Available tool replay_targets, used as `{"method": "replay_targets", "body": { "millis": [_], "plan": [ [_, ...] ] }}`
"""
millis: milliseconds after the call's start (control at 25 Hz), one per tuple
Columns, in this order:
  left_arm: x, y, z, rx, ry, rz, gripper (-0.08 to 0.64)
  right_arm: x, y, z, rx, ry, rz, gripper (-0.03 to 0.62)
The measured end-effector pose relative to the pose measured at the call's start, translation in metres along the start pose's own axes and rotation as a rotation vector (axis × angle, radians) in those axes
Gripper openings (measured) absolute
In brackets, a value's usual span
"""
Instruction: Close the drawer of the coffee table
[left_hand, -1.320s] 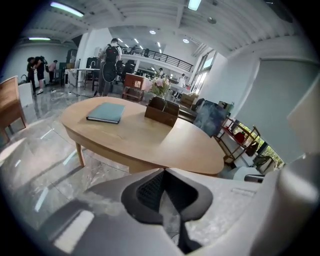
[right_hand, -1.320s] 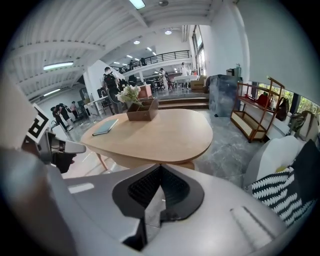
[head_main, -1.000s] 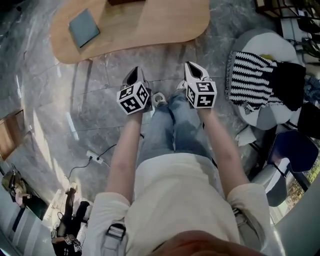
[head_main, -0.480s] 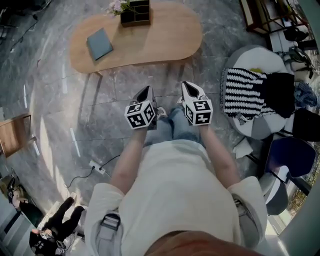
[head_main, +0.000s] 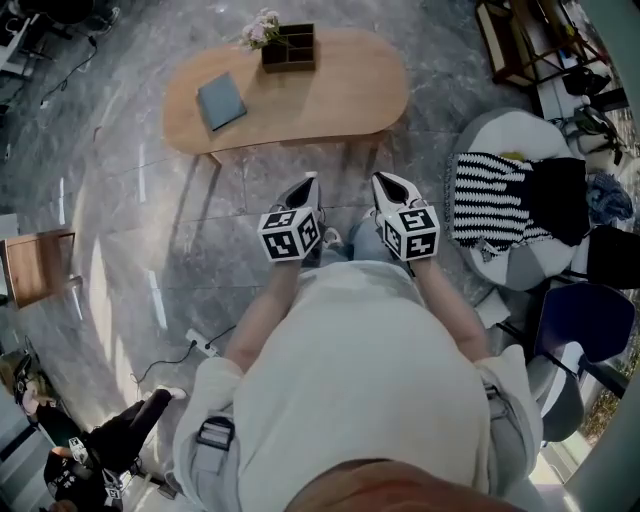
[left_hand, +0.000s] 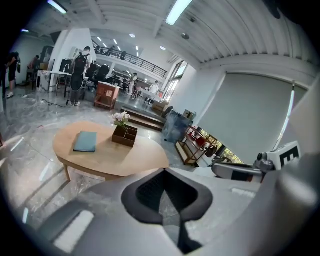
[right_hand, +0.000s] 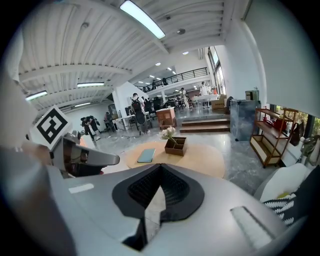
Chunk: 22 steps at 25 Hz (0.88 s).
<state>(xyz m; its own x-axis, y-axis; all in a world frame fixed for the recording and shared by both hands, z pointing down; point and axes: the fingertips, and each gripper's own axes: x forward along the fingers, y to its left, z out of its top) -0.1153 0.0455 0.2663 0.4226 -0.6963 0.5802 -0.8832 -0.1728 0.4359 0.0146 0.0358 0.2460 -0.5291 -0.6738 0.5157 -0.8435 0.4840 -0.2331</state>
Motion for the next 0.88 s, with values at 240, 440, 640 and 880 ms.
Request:
{"method": "replay_targets", "body": {
  "millis": [240,440,640,880],
  "plan": [
    [-0.011,0.000,0.017,-0.004,-0.021,-0.015,0.002,-0.004,0.020,0.027,-0.035,-0.049,0.031,0.002],
    [-0.019,-0.001,0.021,0.002,-0.036,-0.022,0.002,-0.009,0.028,0.040,-0.047,-0.090,0.031,0.000],
    [-0.024,0.000,0.025,0.007,-0.050,-0.028,0.002,-0.012,0.035,0.047,-0.046,-0.120,0.034,0.000],
    [-0.026,0.002,0.031,0.016,-0.061,-0.030,0.002,-0.012,0.038,0.051,-0.054,-0.129,0.034,0.000]
  ]
}}
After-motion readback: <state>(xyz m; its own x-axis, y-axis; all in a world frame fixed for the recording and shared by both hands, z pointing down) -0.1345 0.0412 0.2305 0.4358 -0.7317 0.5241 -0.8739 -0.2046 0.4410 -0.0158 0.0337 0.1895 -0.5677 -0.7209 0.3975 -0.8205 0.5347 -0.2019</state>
